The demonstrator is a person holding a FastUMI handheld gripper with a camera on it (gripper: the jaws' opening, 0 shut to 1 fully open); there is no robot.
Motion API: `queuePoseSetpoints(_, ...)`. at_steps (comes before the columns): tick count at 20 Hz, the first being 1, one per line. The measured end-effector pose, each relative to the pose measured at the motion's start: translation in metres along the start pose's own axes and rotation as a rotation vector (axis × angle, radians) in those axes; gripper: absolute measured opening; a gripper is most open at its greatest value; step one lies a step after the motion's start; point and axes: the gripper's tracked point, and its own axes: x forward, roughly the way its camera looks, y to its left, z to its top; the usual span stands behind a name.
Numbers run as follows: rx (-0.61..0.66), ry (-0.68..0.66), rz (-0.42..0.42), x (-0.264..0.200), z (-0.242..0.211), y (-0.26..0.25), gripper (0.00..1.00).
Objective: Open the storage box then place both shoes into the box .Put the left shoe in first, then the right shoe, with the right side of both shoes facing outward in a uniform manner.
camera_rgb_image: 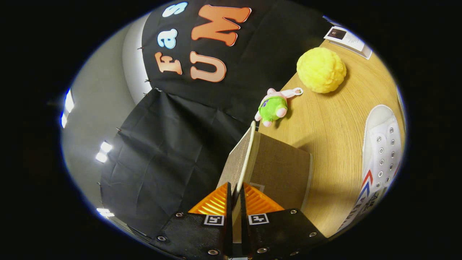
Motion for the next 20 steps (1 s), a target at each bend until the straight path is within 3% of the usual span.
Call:
queuePoseSetpoints(11,-0.144,-0.007,0.079,0.016,0.01,0.112,0.11)
queuePoseSetpoints(20,-0.292,0.011,0.014,0.082,-0.002,0.186,0.12)
